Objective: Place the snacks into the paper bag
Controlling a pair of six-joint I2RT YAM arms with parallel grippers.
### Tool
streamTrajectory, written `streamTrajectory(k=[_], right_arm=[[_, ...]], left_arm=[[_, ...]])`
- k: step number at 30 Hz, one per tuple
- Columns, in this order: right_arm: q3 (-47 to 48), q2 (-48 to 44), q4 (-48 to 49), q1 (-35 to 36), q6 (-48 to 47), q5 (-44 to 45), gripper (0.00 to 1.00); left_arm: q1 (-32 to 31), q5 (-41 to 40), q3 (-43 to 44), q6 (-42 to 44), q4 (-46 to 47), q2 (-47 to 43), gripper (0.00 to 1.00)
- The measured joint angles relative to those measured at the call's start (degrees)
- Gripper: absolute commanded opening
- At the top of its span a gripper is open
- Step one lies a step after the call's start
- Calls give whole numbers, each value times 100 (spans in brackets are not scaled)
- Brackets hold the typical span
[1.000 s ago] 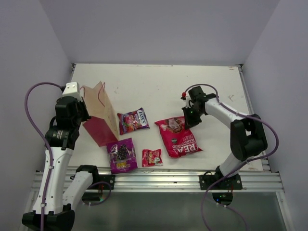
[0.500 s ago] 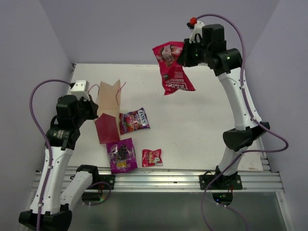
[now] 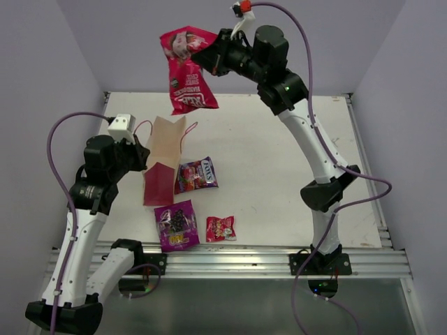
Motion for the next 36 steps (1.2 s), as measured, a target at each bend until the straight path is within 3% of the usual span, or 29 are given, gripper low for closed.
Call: streamTrajectory(k=[10, 23, 36], right_arm=[[-50, 59, 787, 787, 365, -4, 0], [-1462, -74, 684, 1290, 103, 177, 0], [-2197, -256, 1191, 2238, -531, 1257, 0]], left_arm=[[0, 2, 0, -4, 20, -2, 0], [0, -223, -2, -101, -39, -166, 0], [0, -435, -120, -144, -105, -282, 0]])
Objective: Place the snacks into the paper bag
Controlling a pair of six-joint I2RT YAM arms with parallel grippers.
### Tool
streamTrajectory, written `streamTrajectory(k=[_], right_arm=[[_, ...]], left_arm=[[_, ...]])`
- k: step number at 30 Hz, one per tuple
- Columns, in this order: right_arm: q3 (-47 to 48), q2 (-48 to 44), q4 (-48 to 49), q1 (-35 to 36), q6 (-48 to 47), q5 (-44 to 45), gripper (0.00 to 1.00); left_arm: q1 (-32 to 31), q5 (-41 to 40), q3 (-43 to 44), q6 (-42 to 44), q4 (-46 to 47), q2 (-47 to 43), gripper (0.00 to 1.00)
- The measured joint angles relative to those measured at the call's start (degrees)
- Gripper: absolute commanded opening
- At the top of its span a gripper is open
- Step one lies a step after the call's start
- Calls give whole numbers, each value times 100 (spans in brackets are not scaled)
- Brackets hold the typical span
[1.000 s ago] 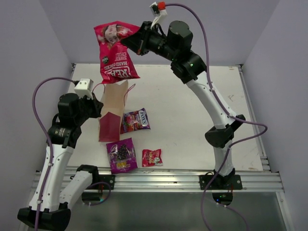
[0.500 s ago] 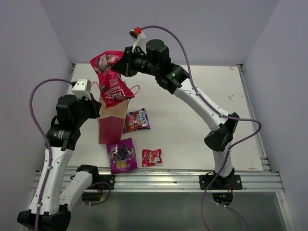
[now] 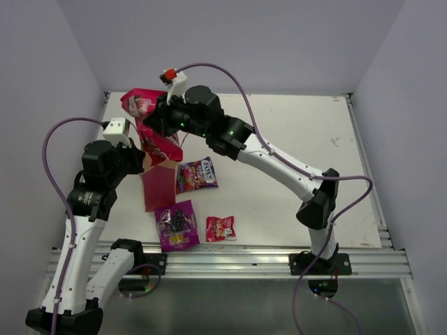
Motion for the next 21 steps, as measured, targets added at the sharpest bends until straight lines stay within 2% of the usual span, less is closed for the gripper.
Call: streamTrajectory(k=[7, 13, 21], right_arm=[[-343, 0, 236, 708, -549, 754, 0], [-664, 66, 468, 839, -752, 1032, 0], [457, 817, 400, 839, -1141, 1353, 0]], left_arm=[[0, -151, -111, 0, 7, -133, 0], [0, -223, -170, 0, 7, -181, 0], [0, -262, -170, 0, -4, -184, 0]])
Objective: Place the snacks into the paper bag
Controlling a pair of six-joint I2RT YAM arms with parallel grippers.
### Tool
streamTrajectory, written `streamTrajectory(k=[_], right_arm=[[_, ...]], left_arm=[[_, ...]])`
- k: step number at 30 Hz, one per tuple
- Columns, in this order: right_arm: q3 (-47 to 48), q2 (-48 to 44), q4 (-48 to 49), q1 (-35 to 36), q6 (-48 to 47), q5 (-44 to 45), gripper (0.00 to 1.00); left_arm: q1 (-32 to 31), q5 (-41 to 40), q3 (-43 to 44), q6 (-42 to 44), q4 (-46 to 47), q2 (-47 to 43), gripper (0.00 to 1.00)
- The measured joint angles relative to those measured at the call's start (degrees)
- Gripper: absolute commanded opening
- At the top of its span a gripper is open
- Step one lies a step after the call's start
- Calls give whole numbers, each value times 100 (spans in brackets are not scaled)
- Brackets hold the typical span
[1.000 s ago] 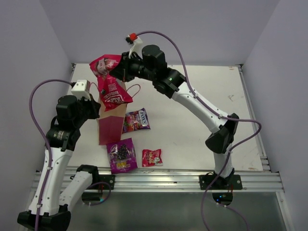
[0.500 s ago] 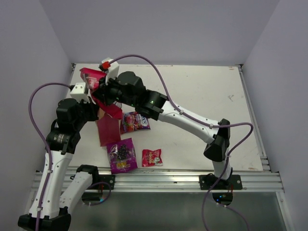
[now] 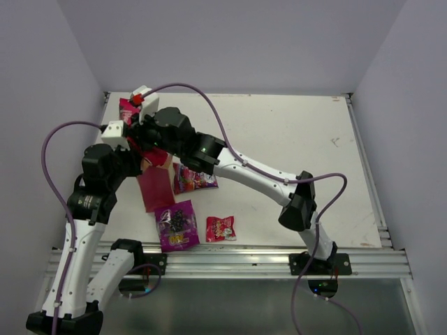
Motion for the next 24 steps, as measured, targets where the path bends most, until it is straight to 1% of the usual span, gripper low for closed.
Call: streamTrajectory(k=[5, 9, 13, 17, 21, 24], right_arm=[[374, 363, -9, 2, -55, 68, 0], [258, 380, 52, 2, -59, 66, 0], [-496, 188, 304, 0, -55, 68, 0], [-988, 24, 411, 0, -68, 92, 0], [-1513, -334, 470, 0, -120, 125, 0], [-1744, -535, 433, -7, -160, 131, 0]], left_arm=[[0, -70, 0, 0, -116, -37, 0], [0, -151, 0, 0, -247, -74, 0], [0, -227, 0, 2, -382, -98, 0], [0, -378, 0, 2, -514, -94, 0], [-15, -466, 0, 0, -514, -105, 0], [-42, -472, 0, -2, -492, -107, 0]])
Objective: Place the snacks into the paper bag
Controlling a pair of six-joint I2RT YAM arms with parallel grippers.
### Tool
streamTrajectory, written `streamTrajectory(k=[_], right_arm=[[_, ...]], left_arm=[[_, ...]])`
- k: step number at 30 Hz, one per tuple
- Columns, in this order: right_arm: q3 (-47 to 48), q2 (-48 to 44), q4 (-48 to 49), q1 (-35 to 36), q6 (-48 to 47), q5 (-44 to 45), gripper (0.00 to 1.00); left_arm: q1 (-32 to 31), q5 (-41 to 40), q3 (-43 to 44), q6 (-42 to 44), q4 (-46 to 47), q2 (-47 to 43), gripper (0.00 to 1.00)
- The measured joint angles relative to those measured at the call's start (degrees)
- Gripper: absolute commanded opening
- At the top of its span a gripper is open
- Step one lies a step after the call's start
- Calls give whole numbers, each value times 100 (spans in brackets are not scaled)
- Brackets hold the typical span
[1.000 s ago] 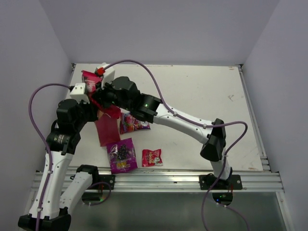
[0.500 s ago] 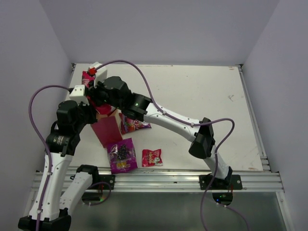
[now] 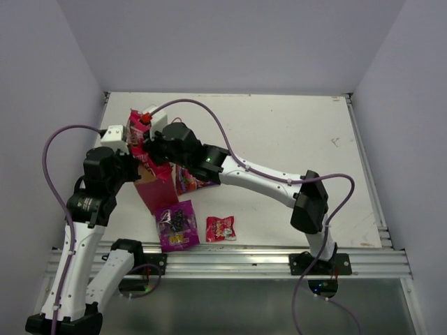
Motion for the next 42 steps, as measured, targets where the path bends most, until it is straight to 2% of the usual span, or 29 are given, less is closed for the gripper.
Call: streamTrajectory(k=[10, 20, 25, 26, 28, 29, 30, 32, 37, 42], right_arm=[[-402, -144, -11, -4, 122, -74, 0], [341, 549, -72, 22, 262, -186, 0], [348, 560, -138, 35, 258, -184, 0], [334, 546, -146, 35, 256, -181, 4], [267, 479, -173, 35, 247, -188, 26], [236, 424, -247, 35, 205, -199, 50], [234, 356, -393, 37, 151, -195, 62], [310, 232, -796, 48, -37, -238, 99], [1176, 13, -1991, 164, -448, -321, 99], [1156, -970, -2557, 177, -549, -269, 99]], left_arm=[[-17, -133, 2, -2, 7, 79, 0], [-9, -481, 2, 4, -31, 92, 0], [-4, -542, 2, 2, -63, 90, 0], [-4, -549, 2, 2, -63, 90, 0], [-7, -553, 2, 2, -66, 90, 0], [-7, -568, 2, 2, -66, 87, 0], [-11, -590, 2, 2, -63, 87, 0], [-17, -702, 2, 0, -39, 83, 0], [-15, -1241, 44, 0, 59, 83, 0], [-17, -1598, 66, -7, 107, 101, 0]])
